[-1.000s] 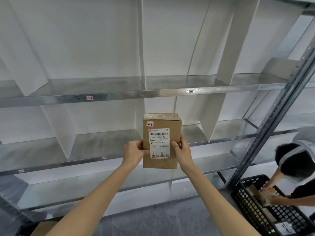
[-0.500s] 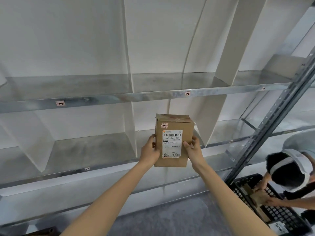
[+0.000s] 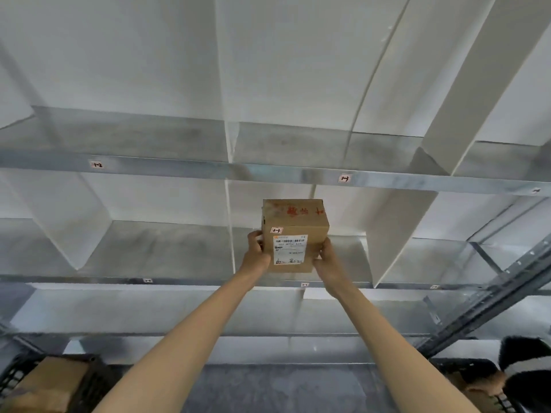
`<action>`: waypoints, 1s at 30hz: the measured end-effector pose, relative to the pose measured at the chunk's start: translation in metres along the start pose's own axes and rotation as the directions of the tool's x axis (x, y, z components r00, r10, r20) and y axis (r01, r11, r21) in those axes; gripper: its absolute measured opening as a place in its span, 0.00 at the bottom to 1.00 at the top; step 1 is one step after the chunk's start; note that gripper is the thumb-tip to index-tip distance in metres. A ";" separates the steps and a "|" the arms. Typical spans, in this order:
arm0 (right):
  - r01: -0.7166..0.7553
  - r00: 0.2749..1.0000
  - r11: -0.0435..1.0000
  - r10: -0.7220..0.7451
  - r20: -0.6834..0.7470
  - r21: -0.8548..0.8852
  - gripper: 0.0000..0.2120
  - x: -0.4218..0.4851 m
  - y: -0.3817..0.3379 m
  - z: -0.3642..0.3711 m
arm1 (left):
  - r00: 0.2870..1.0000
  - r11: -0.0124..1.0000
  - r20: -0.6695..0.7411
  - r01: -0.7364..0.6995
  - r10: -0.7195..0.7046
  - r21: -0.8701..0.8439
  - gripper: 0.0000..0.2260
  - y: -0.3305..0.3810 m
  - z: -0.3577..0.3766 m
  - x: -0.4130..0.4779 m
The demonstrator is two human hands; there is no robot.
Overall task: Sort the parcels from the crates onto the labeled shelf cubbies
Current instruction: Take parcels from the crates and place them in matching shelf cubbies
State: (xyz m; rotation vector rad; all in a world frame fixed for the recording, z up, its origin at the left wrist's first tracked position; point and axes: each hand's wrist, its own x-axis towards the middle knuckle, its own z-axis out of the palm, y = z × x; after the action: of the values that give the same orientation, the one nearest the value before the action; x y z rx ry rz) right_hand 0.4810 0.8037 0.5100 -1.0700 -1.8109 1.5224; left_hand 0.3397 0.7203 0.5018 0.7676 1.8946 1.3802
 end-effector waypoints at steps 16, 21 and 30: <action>-0.117 0.975 0.989 0.132 0.179 -0.093 0.28 0.074 0.052 0.027 | 0.979 0.996 -0.182 0.094 -0.093 -0.001 0.17 -0.048 0.009 0.071; -0.105 0.977 0.991 0.117 0.177 -0.077 0.31 0.084 0.061 0.032 | 0.980 0.996 -0.185 0.076 -0.068 0.039 0.22 -0.059 0.008 0.083; -0.131 0.982 0.991 0.133 0.133 -0.028 0.28 0.107 0.059 0.044 | 0.970 0.999 -0.243 0.026 -0.018 0.033 0.19 -0.054 0.011 0.094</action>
State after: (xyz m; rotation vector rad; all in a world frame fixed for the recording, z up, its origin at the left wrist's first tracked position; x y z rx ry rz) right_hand 0.4012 0.8722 0.4337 -1.1412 -1.8799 1.6952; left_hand 0.2872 0.7850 0.4313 0.6144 2.1134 1.4864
